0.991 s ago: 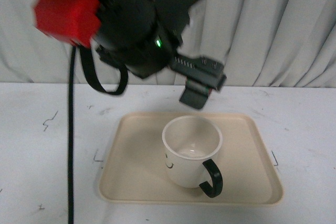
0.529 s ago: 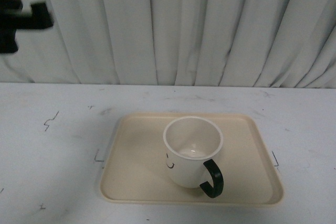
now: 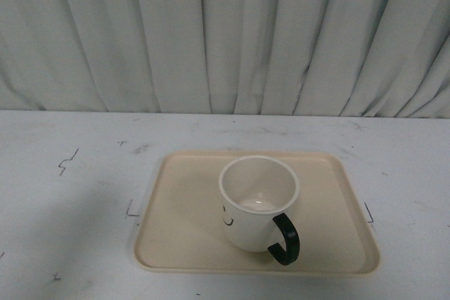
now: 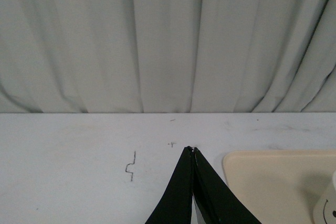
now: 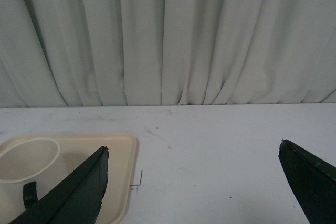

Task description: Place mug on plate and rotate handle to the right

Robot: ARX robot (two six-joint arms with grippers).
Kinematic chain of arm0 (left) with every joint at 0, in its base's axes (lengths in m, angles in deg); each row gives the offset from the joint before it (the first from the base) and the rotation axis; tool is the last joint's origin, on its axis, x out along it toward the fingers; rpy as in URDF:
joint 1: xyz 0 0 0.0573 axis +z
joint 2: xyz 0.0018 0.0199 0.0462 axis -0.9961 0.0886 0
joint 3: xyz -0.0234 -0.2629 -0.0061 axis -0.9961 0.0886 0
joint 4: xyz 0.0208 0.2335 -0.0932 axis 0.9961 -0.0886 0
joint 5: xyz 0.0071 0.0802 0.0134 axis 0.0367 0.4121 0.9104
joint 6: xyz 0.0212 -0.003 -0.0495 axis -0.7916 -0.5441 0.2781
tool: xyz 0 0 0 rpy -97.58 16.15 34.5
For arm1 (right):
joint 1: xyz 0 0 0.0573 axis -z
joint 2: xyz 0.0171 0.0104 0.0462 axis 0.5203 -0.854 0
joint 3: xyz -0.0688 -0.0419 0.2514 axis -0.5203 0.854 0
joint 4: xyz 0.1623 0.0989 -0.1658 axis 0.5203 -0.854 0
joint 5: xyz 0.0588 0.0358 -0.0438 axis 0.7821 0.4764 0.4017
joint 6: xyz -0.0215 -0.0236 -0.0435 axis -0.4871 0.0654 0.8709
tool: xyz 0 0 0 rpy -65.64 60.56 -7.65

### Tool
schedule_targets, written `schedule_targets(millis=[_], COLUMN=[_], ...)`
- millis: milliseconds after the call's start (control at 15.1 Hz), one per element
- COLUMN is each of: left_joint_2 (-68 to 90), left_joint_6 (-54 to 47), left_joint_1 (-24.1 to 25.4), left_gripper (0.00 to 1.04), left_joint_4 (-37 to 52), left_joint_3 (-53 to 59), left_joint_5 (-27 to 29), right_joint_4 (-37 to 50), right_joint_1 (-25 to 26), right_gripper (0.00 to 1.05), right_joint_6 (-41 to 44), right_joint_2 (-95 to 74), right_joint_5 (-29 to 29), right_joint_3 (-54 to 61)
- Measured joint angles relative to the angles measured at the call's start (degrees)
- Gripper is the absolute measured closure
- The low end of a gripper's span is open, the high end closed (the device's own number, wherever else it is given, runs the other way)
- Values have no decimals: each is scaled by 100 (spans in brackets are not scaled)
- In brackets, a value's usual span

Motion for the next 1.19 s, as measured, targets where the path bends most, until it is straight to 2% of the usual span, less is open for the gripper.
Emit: schedule_targets(millis=[66, 132, 264, 330, 396, 859, 1189], left_joint_2=[-184, -210, -636, -1027, -1386, -3416, -4113], left_joint_6=[0, 0, -2, -2, 9, 7, 7], left_joint_1=[55, 129, 258, 647, 769, 710, 710], left_gripper=[103, 103, 103, 103, 103, 103, 103], left_joint_4=[-101, 330, -260, -476, -728, -2608, -3289], left_joint_3=[61, 269, 540, 562, 566, 662, 662], left_joint_5=[-37, -105, -319, -662, -638, -743, -741], right_joint_4=[0, 0, -2, 0, 0, -2, -2], right_joint_1=[0, 0, 0, 0, 0, 0, 0], right_gripper=[6, 6, 6, 6, 6, 6, 6], right_joint_6=[-2, 0, -2, -2, -2, -2, -2], right_joint_2=[0, 0, 0, 0, 0, 0, 0], right_joint_5=[0, -2, -2, 0, -2, -2, -2], right_joint_3=[0, 0, 0, 0, 0, 0, 0])
